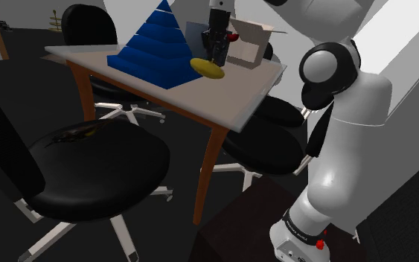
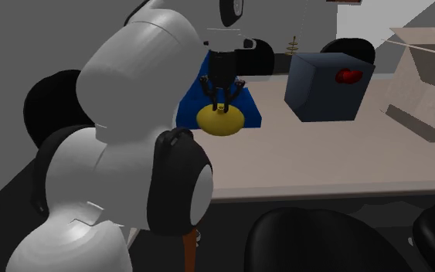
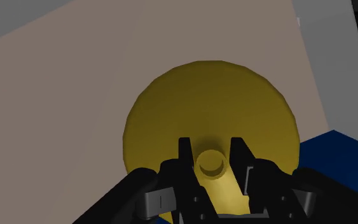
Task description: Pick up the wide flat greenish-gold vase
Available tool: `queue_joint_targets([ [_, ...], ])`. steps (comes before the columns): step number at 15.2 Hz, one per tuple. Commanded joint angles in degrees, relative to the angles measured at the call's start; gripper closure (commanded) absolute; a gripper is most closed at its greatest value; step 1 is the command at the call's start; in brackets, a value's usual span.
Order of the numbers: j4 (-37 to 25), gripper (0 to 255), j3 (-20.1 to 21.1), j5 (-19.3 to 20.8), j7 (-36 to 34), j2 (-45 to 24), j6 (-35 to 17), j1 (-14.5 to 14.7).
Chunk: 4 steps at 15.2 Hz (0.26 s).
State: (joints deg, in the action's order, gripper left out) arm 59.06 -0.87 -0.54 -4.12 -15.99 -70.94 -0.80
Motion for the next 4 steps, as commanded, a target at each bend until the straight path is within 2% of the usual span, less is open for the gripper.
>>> queue_joint_targets([
  [1,-4.7,255,0.0,0.0,0.0,-1.9,2.8,0.0],
  [2,-7.2,255,0.0,-0.1,0.0,-3.0,4.2,0.0],
  [4,-7.5,255,0.0,-0.1,0.0,-3.1,4.4,0.0],
])
